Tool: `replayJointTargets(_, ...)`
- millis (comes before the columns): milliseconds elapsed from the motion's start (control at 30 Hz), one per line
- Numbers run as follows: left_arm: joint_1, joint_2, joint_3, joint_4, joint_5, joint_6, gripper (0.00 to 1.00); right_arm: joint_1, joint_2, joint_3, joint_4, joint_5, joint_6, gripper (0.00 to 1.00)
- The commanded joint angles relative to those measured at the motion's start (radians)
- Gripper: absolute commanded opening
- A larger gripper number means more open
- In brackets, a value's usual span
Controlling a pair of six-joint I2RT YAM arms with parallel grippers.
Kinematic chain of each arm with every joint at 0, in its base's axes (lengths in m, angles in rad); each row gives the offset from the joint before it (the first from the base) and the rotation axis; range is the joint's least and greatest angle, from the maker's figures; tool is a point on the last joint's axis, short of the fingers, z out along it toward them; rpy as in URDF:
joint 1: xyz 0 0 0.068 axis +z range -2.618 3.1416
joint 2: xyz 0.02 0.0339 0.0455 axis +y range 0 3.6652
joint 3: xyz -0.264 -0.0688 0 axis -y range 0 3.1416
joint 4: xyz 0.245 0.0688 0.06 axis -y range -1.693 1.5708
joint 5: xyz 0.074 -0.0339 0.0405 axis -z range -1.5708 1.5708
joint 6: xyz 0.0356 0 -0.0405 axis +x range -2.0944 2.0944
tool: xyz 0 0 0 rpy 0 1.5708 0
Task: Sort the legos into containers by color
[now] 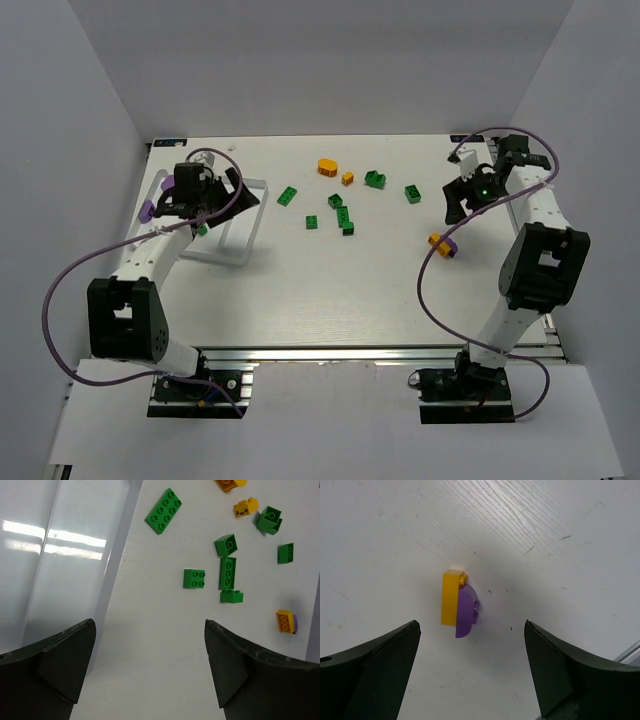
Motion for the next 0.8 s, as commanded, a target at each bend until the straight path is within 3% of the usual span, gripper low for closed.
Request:
replayJointTargets(0, 0.005, -0.073, -0.038, 0.047, 0.062, -0.048, 0.98, 0.007, 0.043, 0.065, -0.136, -0.009, -0.095, 0.89)
replayJointTargets(133, 0.006, -0.101, -0.075, 0.091, 0.085, -0.102, 0.98, 0.054, 0.042, -0.019, -0.102, 0.002, -0.038, 0.88)
replayJointTargets(367, 0.008, -0.092, -0.118, 0.255, 0.192, -0.218, 0.98, 0.088, -0.020, -0.229, 0.110, 0.087, 0.035, 0.88)
replayJointTargets(567, 0.008, -0.092, -0.129, 0.274, 0.203, -0.252, 0.98, 0.093, -0.026, -0.276, 0.191, 0.146, 0.052, 0.86)
replayJointTargets(767, 0.008, -0.125, -0.149, 0.265, 0.183, -0.258, 0.98, 0.093, -0.095, -0.305, 0.197, 0.088, 0.008, 0.85)
